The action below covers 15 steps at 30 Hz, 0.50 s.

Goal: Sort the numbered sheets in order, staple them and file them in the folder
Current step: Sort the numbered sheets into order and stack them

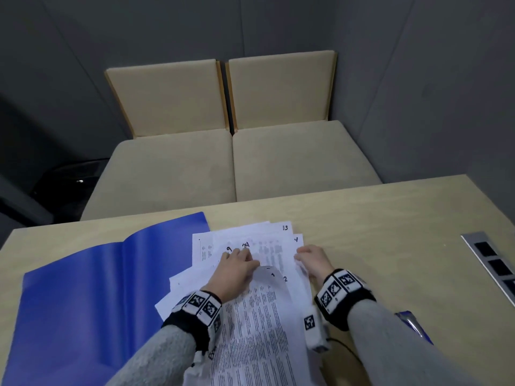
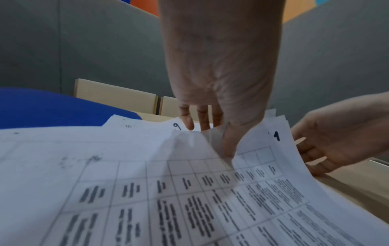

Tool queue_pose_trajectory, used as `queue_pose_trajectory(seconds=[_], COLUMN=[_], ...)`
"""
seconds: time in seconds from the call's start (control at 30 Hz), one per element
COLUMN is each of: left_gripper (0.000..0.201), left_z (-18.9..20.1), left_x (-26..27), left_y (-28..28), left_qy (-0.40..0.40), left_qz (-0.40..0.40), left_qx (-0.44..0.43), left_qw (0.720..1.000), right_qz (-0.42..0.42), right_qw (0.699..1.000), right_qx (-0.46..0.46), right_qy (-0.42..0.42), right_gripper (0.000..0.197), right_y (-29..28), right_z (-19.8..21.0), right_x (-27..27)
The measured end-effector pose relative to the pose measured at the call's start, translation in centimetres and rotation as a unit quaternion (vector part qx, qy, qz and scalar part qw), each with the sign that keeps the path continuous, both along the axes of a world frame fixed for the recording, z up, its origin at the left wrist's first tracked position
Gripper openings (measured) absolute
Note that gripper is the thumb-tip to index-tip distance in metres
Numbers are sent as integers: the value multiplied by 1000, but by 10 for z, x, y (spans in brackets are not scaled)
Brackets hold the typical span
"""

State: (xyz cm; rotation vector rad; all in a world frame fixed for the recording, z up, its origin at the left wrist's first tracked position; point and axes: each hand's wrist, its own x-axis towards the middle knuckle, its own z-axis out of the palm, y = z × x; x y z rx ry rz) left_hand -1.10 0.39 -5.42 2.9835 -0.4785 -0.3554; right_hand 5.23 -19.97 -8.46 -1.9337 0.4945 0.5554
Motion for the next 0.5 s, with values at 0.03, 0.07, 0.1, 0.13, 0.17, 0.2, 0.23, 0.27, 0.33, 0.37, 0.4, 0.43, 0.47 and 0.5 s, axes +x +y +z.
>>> queue_pose_trajectory(seconds=[0.03,0.07,0.1,0.13,0.17,0.2,0.23,0.27,0.33,0.37,0.4,0.43,0.47,0.5], left_gripper=[25,23,21,18,18,21,24,24,19,18,17,18,18,17], left_z=[-1,-2,-1,-2,-3,-6,-9,-12,-12,-14,-14,-15,-16,-17], left_x=[0,0,0,-1,-1,-2,-2,-2,-2,-2,-3,-4,-4,-4], left_y=[0,0,0,0,1,3,4,5,5,5,6,6,8,9], left_qy=[-10,-18,-28,-40,-54,-60,-62,-60,-51,-51,-54,-58,-64,-79], left_qz=[2,3,2,1,3,7,18,32,47,50,49,48,52,60], left_qx=[-3,-9,-18,-19,-21,-20,-24,-36,-64,-76,-81,-83,-90,-99], left_qw=[1000,1000,999,999,998,998,998,997,996,995,994,994,993,990], right_qz=[1,3,12,25,40,52,67,78,63,57,61,85,123,165], right_qw=[1000,999,998,996,995,995,993,990,992,995,996,995,991,984], right_qx=[-23,-46,-68,-80,-82,-78,-81,-91,-76,-48,-15,6,16,13], right_qy=[-4,-8,-10,-17,-27,-39,-52,-69,-75,-64,-56,-50,-55,-63], right_gripper=[23,13,8,6,7,9,13,22,44,49,49,44,37,32], right_y=[4,7,9,11,13,16,18,19,21,22,23,24,25,25], right_z=[3,4,8,9,9,9,9,8,9,12,13,16,18,21], right_x=[1,0,-3,-5,-7,-10,-13,-16,-20,-20,-21,-22,-25,-30])
